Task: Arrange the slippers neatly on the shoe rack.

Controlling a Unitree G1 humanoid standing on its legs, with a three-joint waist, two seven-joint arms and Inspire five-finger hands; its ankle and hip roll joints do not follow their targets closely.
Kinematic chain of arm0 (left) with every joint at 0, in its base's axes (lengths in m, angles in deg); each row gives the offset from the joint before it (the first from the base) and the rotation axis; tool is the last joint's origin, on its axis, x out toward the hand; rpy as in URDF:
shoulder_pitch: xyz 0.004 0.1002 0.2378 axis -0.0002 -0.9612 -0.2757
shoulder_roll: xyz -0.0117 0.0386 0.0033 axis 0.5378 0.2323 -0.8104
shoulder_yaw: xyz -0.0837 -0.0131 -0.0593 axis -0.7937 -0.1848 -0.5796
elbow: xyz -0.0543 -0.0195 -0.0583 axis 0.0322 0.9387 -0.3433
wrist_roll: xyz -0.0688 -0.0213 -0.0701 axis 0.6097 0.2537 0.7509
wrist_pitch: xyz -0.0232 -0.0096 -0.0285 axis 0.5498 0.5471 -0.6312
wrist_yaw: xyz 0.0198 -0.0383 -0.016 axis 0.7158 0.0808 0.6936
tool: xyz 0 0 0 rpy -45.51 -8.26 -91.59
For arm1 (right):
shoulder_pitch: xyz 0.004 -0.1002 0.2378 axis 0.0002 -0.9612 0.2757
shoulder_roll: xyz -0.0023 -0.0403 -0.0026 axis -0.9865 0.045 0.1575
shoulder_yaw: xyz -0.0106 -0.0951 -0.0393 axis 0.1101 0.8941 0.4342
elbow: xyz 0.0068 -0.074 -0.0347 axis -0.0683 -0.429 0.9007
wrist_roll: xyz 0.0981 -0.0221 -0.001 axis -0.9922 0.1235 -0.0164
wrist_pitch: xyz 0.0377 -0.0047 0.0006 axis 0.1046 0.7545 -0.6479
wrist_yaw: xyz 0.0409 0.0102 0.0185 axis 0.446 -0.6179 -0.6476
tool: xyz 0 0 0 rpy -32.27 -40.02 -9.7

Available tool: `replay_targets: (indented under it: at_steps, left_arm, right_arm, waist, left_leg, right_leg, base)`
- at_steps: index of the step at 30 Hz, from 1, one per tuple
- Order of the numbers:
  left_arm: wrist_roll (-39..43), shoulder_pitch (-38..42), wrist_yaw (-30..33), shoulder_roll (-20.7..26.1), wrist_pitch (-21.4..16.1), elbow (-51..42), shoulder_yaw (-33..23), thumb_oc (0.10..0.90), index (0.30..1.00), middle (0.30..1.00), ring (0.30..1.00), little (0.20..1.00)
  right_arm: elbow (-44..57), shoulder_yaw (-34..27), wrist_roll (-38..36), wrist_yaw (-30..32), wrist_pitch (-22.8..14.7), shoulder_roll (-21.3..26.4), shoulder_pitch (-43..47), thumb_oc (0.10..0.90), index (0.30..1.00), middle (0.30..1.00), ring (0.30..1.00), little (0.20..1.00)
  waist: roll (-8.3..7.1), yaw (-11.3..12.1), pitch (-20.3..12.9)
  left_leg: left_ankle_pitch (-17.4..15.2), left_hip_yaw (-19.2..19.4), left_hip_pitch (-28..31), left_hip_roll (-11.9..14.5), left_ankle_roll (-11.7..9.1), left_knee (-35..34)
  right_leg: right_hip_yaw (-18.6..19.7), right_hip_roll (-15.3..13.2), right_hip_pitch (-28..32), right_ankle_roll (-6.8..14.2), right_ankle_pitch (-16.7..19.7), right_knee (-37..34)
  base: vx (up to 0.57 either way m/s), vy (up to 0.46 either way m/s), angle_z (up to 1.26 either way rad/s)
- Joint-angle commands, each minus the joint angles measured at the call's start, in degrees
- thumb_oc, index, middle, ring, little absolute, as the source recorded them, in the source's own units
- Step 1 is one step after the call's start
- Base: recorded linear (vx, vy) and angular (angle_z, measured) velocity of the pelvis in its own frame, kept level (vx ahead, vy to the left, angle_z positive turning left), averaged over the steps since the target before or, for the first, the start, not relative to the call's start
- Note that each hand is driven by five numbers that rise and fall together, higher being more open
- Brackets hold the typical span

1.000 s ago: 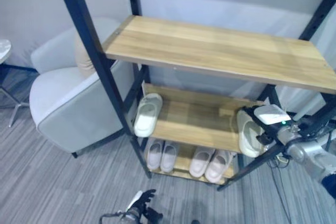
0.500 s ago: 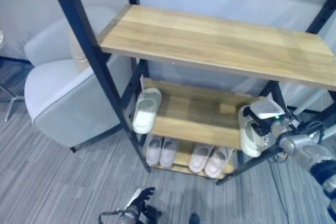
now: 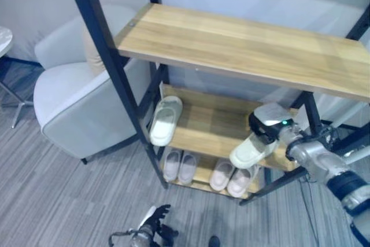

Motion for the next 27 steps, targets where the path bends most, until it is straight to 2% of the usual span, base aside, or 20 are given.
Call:
replay_targets:
  at_steps: [1, 2, 5, 6, 7, 16, 19, 20, 27]
  left_arm:
    - [-0.1, -0.4, 1.6, 1.3, -2.2, 2.3, 3.5, 0.800, 0.900, 0.900, 0.900, 0.900]
    - [0.2, -0.4, 1.8, 1.6, -2.2, 2.2, 3.4, 0.800, 0.900, 0.900, 0.900, 0.900]
    - [0.7, 0.0, 2.4, 2.1, -2.3, 2.5, 3.2, 0.800, 0.900, 0.900, 0.900, 0.900]
    - [1.0, 0.1, 2.6, 2.3, -2.2, 2.5, 3.0, 0.800, 0.900, 0.900, 0.900, 0.900]
    - [1.6, 0.5, 3.1, 2.6, -2.1, 2.3, 2.5, 0.800, 0.900, 0.900, 0.900, 0.900]
    - [1.2, 1.0, 3.1, 2.4, -1.5, 2.5, 1.8, 0.800, 0.900, 0.900, 0.900, 0.900]
    - [1.1, 0.9, 2.9, 2.0, -1.1, 2.6, 1.8, 0.800, 0.900, 0.900, 0.900, 0.900]
    - [1.2, 0.9, 2.7, 1.3, -0.8, 2.4, 1.7, 0.800, 0.900, 0.900, 0.900, 0.900]
    - [0.9, 0.5, 2.3, 0.7, 0.0, 1.4, 0.8, 0.800, 0.900, 0.900, 0.900, 0.900]
  right_arm:
    - [0.8, -2.8, -3.3, 4.3, 0.5, 0.6, 9.1, 0.400, 0.300, 0.300, 0.300, 0.300]
    - [0.4, -2.2, -3.6, 4.8, 0.8, -0.3, 10.6, 0.400, 0.300, 0.300, 0.300, 0.300]
    - [-1.4, -0.6, -3.5, 5.0, 1.4, -0.7, 14.2, 0.405, 0.307, 0.307, 0.307, 0.307]
    - [-1.7, -0.5, -3.6, 5.1, 1.7, -0.5, 15.0, 0.486, 0.429, 0.429, 0.429, 0.429]
    - [-2.0, -1.1, -4.2, 5.7, 2.2, 0.3, 15.5, 0.800, 0.900, 0.900, 0.900, 0.900]
    - [-2.7, -5.4, -4.2, 5.9, 4.3, 2.5, 11.7, 0.800, 0.900, 0.900, 0.900, 0.900]
    - [-1.6, -8.7, -4.6, 5.4, 5.3, 2.5, 8.6, 0.800, 0.900, 0.900, 0.900, 0.900]
    - [-0.8, -11.1, -4.9, 5.7, 6.0, 2.1, 6.4, 0.800, 0.900, 0.900, 0.900, 0.900]
    - [3.4, -19.7, -4.5, 6.8, 8.2, 1.2, -1.7, 0.800, 0.900, 0.900, 0.900, 0.900]
  waist:
    - [-1.47, 3.9, -0.8]
    - [-1.71, 4.8, -0.5]
    - [-2.07, 5.4, 0.0]
    - [-2.20, 5.6, 0.3]
    - [-2.38, 5.8, 0.6]
    - [-2.76, 4.9, 0.2]
    - [-2.76, 4.1, -0.1]
    - [-2.44, 3.3, -0.4]
    - [-1.55, 1.8, -1.0]
  left_leg:
    - [-5.6, 1.7, 2.4, 0.3, -2.2, -0.2]
    - [-5.4, 1.4, 1.8, 0.3, -2.2, -0.2]
    - [-5.1, 0.8, 0.9, 0.0, -2.2, -0.2]
    - [-4.9, 0.6, 0.6, 0.0, -2.2, -0.2]
    - [-4.6, 0.3, -0.2, -0.1, -2.3, -0.2]
    - [-4.9, -0.4, -0.2, -0.5, -2.3, -0.2]
    - [-5.2, 0.0, 0.3, -0.5, -2.0, -0.2]
    - [-5.5, 0.3, 0.7, -0.6, -1.9, -0.2]
    - [-6.4, 1.5, 1.8, -0.8, -1.3, -0.2]
  right_leg:
    - [0.5, -3.4, 1.5, 5.8, -4.0, 0.0]
    - [0.2, -3.5, 1.2, 5.8, -3.9, 0.0]
    - [-0.3, -3.5, 0.6, 5.8, -3.8, 0.0]
    - [-0.4, -3.5, 0.4, 5.7, -3.7, 0.0]
    - [-0.7, -3.6, -0.1, 5.7, -3.6, 0.0]
    - [-1.7, -4.0, 0.2, 5.7, -3.4, 0.0]
    - [-1.3, -4.2, 0.4, 5.8, -3.3, 0.1]
    - [-1.0, -4.3, 0.5, 5.9, -3.3, 0.0]
    - [0.4, -4.6, 0.6, 6.1, -2.9, 0.0]
  base:
    - [-0.01, -0.004, 0.09]
    - [-0.01, -0.006, 0.20]
    - [-0.02, 0.004, 0.25]
    - [-0.04, 0.006, 0.24]
    - [-0.03, 0.004, 0.23]
    - [0.01, 0.005, 0.12]
    - [0.01, 0.011, 0.00]
    - [0.01, 0.018, -0.06]
    - [0.01, 0.029, -0.11]
